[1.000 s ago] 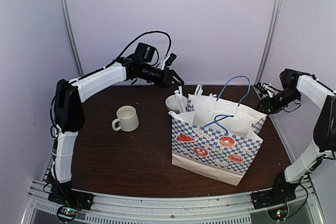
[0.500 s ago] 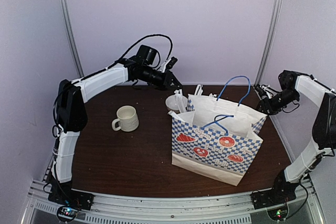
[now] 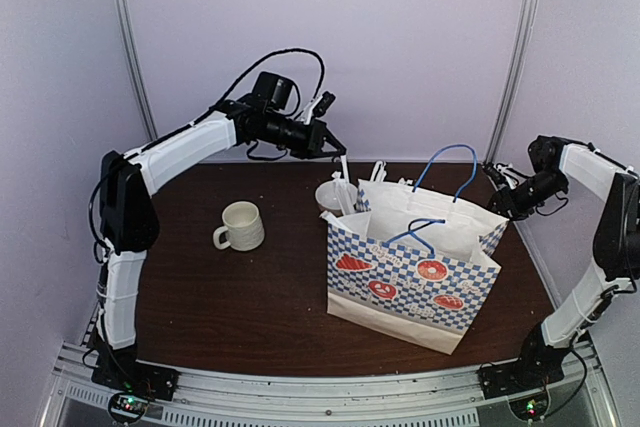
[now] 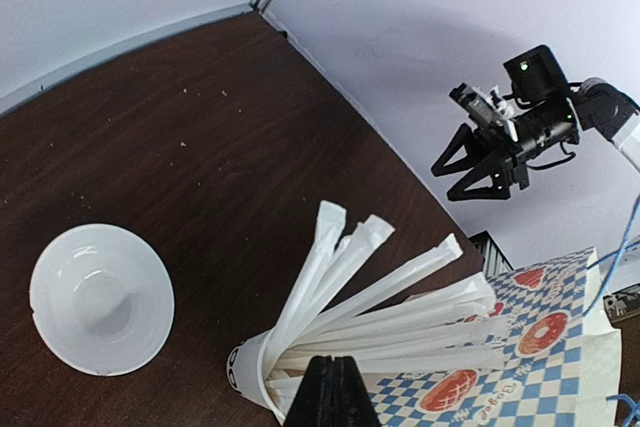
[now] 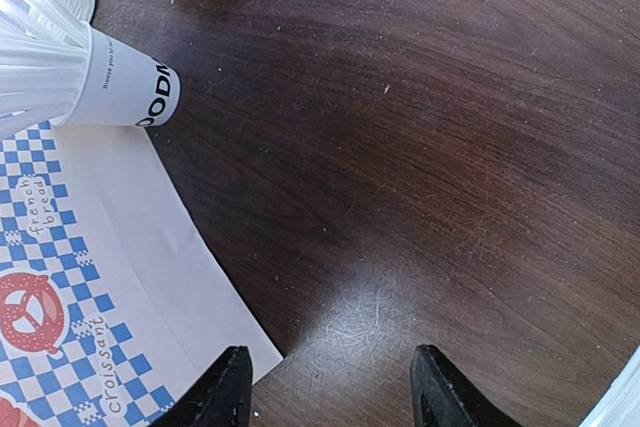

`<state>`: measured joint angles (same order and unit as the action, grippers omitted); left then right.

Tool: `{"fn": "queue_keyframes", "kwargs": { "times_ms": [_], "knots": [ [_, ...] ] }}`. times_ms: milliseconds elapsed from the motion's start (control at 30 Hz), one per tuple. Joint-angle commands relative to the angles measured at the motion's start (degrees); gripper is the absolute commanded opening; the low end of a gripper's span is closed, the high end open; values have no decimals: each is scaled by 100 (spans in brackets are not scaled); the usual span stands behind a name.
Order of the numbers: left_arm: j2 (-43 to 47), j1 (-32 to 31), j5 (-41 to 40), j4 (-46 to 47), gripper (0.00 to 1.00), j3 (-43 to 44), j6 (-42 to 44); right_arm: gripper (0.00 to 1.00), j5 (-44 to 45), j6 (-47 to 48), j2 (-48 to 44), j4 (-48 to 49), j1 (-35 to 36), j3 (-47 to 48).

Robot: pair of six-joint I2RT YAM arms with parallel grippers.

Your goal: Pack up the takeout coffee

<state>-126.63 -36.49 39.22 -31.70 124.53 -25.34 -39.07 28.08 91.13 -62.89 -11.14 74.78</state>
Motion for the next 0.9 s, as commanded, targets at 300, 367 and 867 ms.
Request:
{"fn": "queue_keyframes", "kwargs": {
  "times_ms": [300,367,867],
  "knots": [
    [2100,-42,-406,22,0,501,349,58,-136,-60,-177,58,-29,313],
    [2356,-86,-559,5,0,542,333,58,-144,-82,-221,62,-29,331],
    [2606,-1518,-41,-212,0,655,155,58,-304,-100,-604,71,-29,385]
  ]
}}
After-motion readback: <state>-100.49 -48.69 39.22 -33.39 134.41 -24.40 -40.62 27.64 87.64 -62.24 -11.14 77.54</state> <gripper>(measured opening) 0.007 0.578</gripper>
